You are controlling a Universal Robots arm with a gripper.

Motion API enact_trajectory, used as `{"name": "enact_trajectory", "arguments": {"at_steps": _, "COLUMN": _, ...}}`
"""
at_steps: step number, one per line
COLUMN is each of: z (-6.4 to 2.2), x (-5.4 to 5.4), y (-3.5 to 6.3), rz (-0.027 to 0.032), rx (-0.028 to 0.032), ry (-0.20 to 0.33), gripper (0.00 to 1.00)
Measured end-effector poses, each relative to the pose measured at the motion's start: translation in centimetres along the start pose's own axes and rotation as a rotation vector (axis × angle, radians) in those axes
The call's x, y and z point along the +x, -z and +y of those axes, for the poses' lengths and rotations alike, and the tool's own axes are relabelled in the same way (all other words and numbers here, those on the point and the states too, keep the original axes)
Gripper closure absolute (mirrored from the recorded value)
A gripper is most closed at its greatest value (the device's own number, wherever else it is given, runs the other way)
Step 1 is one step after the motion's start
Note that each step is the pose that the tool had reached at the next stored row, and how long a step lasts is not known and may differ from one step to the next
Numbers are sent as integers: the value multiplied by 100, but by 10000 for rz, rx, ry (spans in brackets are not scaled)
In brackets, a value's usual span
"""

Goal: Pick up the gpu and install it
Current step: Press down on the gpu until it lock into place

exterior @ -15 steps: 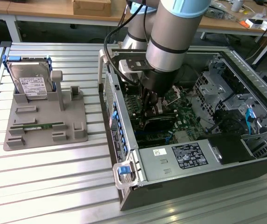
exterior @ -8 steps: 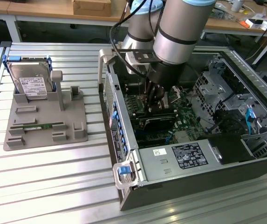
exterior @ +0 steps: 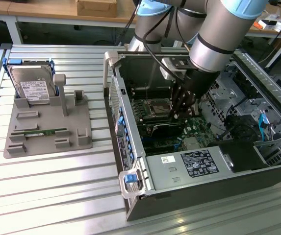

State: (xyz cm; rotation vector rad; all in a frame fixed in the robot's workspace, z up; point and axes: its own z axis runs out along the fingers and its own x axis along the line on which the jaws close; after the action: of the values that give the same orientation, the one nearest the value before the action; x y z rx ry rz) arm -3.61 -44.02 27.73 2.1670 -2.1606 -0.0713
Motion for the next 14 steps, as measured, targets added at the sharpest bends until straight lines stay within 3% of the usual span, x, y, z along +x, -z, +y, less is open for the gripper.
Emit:
{"name": "enact_trajectory", "arguments": {"at_steps": 2, "z": -32, "x": -1, "y": -51, "rz": 6, "rx": -105, "ry": 2, "gripper": 81}}
{"name": "enact_trajectory", "arguments": {"at_steps": 4, "z": -46, "x": -1, "y": -89, "rz": 10, "rx": -170, "ry": 2, "gripper": 81}}
{"name": "enact_trajectory", "arguments": {"at_steps": 6, "z": -49, "x": -2, "y": -96, "rz": -2, "rx": -184, "ry": 3, "gripper": 81}}
{"name": "enact_trajectory", "arguments": {"at_steps": 7, "z": -48, "x": -4, "y": -64, "rz": -30, "rx": -172, "ry": 6, "gripper": 81}}
{"name": "enact_trajectory", "arguments": {"at_steps": 8, "z": -35, "x": 2, "y": 89, "rz": 6, "rx": -185, "ry": 3, "gripper": 81}}
{"name": "enact_trajectory", "arguments": {"at_steps": 9, "z": -66, "x": 4, "y": 168, "rz": 8, "rx": -186, "ry": 3, "gripper": 81}}
{"name": "enact_trajectory", "arguments": {"at_steps": 11, "z": -215, "x": 5, "y": 197, "rz": 10, "rx": -202, "ry": 3, "gripper": 81}}
{"name": "enact_trajectory", "arguments": {"at_steps": 14, "z": -274, "x": 9, "y": 361, "rz": 12, "rx": -201, "ry": 4, "gripper": 81}}
